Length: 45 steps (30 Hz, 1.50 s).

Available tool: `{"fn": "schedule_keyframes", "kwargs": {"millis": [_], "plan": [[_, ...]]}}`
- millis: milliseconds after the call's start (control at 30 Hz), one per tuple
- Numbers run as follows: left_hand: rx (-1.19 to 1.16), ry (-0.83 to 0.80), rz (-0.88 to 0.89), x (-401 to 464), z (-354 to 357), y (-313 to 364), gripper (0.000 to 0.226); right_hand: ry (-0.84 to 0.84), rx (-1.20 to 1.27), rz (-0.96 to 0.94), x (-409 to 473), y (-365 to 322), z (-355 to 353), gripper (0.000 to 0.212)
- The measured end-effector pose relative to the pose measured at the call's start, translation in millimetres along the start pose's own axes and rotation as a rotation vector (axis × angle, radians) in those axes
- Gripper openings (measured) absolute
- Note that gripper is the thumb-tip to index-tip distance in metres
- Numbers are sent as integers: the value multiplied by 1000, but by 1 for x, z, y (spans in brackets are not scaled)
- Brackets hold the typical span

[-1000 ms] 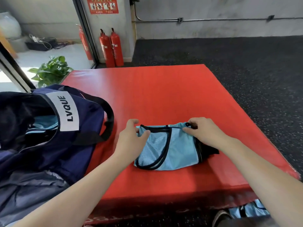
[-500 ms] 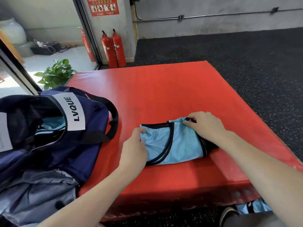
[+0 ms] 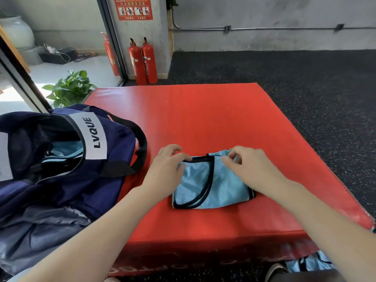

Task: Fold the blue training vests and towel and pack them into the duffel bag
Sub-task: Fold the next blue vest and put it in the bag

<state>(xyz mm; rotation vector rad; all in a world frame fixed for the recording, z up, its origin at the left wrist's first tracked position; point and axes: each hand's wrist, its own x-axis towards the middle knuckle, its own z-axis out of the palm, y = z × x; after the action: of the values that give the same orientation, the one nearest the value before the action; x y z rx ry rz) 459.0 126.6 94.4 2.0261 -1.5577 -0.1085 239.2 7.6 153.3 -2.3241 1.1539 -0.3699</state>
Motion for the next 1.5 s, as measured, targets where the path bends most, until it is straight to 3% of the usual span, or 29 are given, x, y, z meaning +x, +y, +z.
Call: {"fn": "schedule_keyframes", "kwargs": {"millis": [100,200,333,500,700,900,1267,1500], "plan": [[41,-131,-7,5,8,-7,30,-255,4,-8,-21,-11,23,36],[36,-158,-29,6,10,-12,29,-369,-74,-1,-26,-5,34,40],[112,-147,-51,4,6,-7,23,-233,-357,24,-11,15,28,43],[26,-241,30,-9,5,9,22,-121,-403,-35,8,45,15,40],[0,-212,90,-16,3,16,28,-161,-195,-262,2,45,23,42],[32,-203,235,-13,5,13,15,-209,-237,-403,-6,38,35,32],[17,-272,174,-13,5,15,32,-207,-169,-428,-2,34,38,8],[0,-144,222,-14,10,16,12,-193,-29,-351,-1,34,32,15]]}}
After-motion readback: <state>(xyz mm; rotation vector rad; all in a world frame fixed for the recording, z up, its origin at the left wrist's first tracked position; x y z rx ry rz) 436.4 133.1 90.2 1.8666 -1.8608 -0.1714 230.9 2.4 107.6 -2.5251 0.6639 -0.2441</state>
